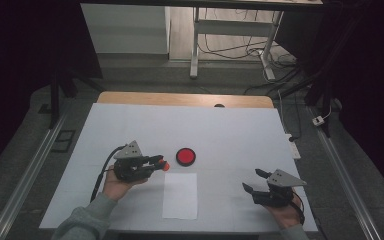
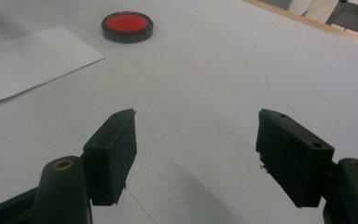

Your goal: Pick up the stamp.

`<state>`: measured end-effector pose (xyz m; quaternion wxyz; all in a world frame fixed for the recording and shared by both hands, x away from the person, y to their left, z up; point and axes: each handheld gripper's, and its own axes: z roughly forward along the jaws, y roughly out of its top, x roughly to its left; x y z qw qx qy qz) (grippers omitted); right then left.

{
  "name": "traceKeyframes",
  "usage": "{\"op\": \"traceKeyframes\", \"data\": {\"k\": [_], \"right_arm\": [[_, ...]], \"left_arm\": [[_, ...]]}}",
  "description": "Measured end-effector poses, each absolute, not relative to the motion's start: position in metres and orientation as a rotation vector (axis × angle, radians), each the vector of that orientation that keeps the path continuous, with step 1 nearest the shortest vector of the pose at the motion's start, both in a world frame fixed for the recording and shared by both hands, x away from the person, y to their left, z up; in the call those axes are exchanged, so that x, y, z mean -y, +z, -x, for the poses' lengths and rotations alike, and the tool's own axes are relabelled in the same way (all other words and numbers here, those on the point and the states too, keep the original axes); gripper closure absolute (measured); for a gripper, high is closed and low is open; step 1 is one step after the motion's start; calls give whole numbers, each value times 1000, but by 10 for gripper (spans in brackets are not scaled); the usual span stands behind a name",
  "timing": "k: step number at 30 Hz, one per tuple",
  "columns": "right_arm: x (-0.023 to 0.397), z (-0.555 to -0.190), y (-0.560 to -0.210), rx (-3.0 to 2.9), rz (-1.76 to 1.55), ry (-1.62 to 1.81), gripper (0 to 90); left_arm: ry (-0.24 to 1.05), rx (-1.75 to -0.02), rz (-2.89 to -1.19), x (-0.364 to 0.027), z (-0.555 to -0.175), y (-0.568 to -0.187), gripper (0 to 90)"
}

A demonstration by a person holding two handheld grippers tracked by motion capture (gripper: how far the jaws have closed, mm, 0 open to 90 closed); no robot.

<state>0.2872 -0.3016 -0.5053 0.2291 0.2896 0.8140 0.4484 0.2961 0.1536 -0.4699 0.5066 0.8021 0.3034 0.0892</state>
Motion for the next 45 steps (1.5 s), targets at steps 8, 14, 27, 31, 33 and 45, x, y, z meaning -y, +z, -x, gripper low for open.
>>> {"op": "traceKeyframes", "data": {"k": [8, 14, 27, 31, 33, 45], "right_arm": [[302, -288, -505, -2232, -813, 1245, 281], [300, -291, -506, -2240, -806, 1245, 281], [297, -293, -507, -2250, -793, 1233, 283], [299, -292, -508, -2252, -795, 1228, 283], [299, -290, -509, -2252, -795, 1228, 283], [300, -287, -507, -2249, -792, 1224, 283]], "left_arm": [[183, -717, -1927, -147, -296, -473, 721], [164, -697, -1932, -139, -298, -475, 721], [118, -643, -1937, -119, -293, -476, 721], [107, -632, -1934, -115, -293, -476, 720], [103, -632, -1933, -113, -292, -477, 721], [106, -624, -1930, -110, -292, -475, 721]]}}
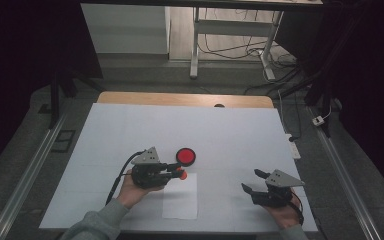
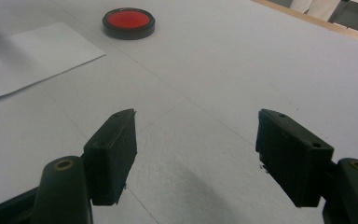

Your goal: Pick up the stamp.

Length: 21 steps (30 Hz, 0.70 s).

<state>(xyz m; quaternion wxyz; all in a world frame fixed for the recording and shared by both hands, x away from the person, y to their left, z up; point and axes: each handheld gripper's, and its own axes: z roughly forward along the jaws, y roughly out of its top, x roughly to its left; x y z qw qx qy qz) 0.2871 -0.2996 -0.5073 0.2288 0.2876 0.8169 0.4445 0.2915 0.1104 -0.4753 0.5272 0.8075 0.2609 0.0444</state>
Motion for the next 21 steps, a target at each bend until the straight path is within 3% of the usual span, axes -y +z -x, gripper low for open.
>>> {"op": "traceKeyframes", "data": {"k": [21], "right_arm": [[291, -289, -505, -2253, -782, 1249, 284]], "left_arm": [[92, -615, -1922, -103, -295, -477, 721]]}}
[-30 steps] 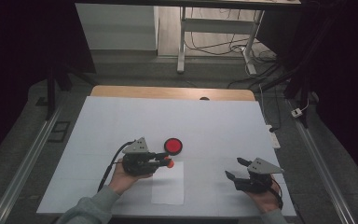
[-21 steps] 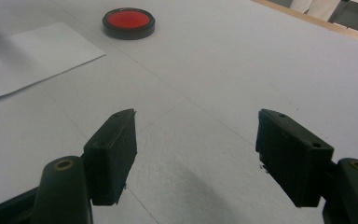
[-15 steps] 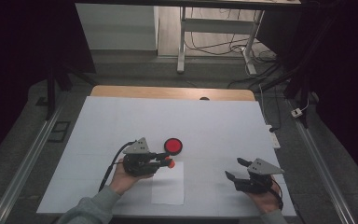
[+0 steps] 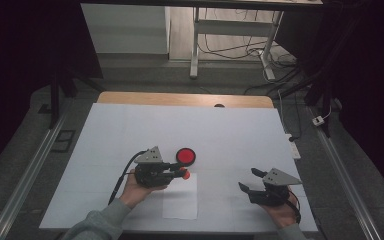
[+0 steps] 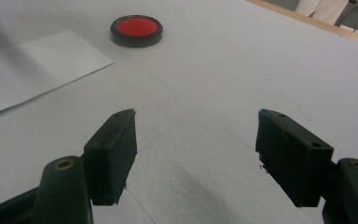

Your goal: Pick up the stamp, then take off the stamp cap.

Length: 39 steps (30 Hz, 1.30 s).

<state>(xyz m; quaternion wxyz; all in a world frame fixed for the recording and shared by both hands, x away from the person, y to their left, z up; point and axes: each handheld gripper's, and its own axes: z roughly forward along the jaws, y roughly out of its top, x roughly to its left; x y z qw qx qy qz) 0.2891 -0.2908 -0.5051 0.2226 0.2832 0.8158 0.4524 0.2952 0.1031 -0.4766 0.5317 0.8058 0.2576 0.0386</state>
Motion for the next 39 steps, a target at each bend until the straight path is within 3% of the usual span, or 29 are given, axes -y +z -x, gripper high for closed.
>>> {"op": "traceKeyframes", "data": {"k": [39], "right_arm": [[218, -288, -494, -2370, -638, 1377, 306]], "left_arm": [[112, -621, -1926, -103, -292, -475, 721]]}}
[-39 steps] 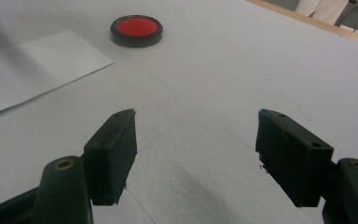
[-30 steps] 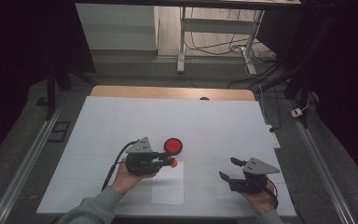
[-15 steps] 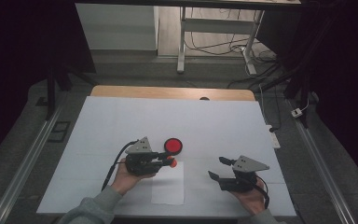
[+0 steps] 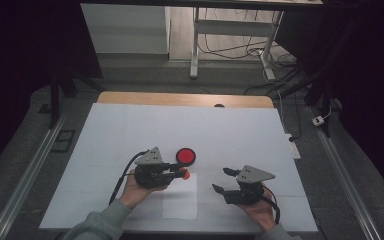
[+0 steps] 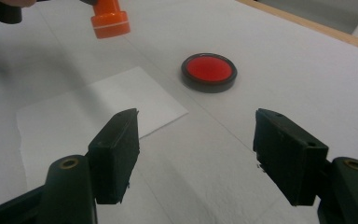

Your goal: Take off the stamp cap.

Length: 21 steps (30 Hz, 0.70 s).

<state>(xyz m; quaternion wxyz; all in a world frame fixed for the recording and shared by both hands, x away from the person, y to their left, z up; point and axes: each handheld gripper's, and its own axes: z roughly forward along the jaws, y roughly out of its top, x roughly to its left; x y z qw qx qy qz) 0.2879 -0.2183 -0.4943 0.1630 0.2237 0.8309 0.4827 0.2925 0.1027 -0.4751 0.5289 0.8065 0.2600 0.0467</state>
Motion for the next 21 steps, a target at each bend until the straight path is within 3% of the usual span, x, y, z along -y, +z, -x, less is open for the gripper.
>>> {"op": "traceKeyframes", "data": {"k": [21], "right_arm": [[182, -291, -500, -2441, -556, 1367, 309]], "left_arm": [[112, -620, -1929, -103, -293, -476, 721]]}}
